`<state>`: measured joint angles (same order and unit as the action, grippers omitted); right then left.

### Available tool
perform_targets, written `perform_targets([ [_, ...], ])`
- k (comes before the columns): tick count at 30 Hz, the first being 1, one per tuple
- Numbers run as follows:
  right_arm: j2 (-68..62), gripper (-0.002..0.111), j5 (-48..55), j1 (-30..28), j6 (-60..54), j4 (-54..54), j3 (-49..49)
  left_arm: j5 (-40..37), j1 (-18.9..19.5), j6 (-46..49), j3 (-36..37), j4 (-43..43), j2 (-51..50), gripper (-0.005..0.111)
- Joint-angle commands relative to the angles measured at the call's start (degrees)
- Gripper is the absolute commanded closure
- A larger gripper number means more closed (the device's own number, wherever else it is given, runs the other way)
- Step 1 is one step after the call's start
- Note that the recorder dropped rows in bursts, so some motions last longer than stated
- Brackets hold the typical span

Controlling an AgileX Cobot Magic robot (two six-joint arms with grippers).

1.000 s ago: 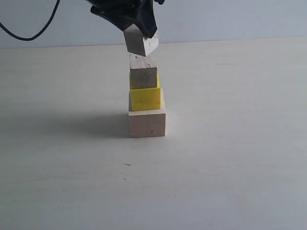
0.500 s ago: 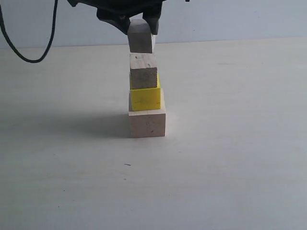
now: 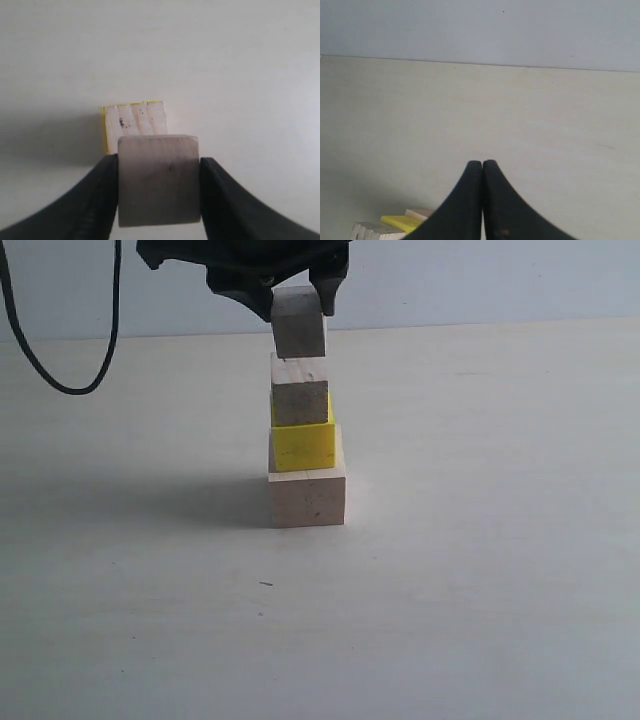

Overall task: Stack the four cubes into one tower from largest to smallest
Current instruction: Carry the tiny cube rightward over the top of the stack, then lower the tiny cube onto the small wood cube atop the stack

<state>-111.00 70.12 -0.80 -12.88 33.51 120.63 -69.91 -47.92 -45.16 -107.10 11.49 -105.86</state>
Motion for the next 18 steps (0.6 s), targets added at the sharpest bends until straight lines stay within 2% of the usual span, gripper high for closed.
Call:
perform_targets([
  [1,-0.02,0.108,-0.15,-0.2,-0.6,0.98,0.29,-0.05,-0.29,-2.02,0.26,1.29,0.37,0.107],
  [18,-0.02,0.108,-0.15,-0.2,-1.01,1.2,0.29,1.52,0.36,-2.27,0.26,2.76,-2.69,0.107],
])
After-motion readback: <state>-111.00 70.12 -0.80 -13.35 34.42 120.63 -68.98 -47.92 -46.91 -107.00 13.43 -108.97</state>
